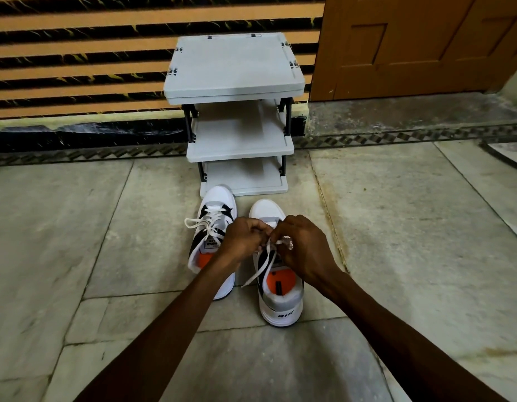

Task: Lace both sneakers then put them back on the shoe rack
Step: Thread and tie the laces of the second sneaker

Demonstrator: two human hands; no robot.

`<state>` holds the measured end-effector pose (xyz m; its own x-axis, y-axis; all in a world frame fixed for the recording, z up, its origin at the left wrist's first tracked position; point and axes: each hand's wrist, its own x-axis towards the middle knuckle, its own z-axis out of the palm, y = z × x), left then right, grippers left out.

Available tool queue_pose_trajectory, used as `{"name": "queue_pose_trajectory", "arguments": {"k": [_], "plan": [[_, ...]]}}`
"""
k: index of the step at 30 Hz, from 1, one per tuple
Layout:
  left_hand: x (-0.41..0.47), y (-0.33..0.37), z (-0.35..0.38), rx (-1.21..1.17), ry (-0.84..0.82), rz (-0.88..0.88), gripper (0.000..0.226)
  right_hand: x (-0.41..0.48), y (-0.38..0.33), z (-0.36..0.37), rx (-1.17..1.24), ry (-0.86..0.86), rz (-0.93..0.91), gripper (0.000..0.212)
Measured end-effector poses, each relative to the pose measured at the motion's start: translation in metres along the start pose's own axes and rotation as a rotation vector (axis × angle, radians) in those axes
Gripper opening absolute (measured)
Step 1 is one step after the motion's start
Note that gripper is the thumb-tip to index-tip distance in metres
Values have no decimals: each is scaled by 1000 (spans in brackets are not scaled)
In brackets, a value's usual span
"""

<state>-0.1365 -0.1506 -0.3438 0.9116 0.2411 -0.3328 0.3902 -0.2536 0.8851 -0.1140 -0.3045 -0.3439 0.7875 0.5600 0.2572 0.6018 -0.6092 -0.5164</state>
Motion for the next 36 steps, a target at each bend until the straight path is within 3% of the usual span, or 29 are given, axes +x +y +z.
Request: {"name": "queue_pose_trajectory", "arguments": {"k": [3, 5, 8, 12, 14, 18, 22, 29, 32, 36], "plan": [[4, -2, -1, 403, 167, 174, 14, -4, 1, -1, 11, -18, 43, 12], [4, -5, -3, 607, 231, 252, 21, -9, 4, -2, 39, -20, 92, 12], [3, -10, -11, 775, 218, 301, 28, -21, 11, -6, 63, -27, 157, 14], [-1, -13, -15, 858, 188, 347, 15, -33, 17, -11, 73, -50, 199, 18], [-3, -15, -14, 831, 195, 365, 12, -32, 16, -12, 62, -59, 218, 18], [-3, -16, -24, 533, 268, 327, 12, -27, 14, -17, 203, -29, 296, 6], [-3, -13, -30, 423, 295, 390, 21, -22, 14, -21, 300, -40, 336, 9], [7, -6, -22, 325, 274, 372, 26, -11, 5, -33, 805, -128, 526, 19], [4, 3, -17, 317, 284, 337, 19, -8, 10, -31, 754, -146, 486, 16], [-1, 10, -5, 46, 224, 187, 19, -3, 15, -24, 671, -106, 437, 11]]}}
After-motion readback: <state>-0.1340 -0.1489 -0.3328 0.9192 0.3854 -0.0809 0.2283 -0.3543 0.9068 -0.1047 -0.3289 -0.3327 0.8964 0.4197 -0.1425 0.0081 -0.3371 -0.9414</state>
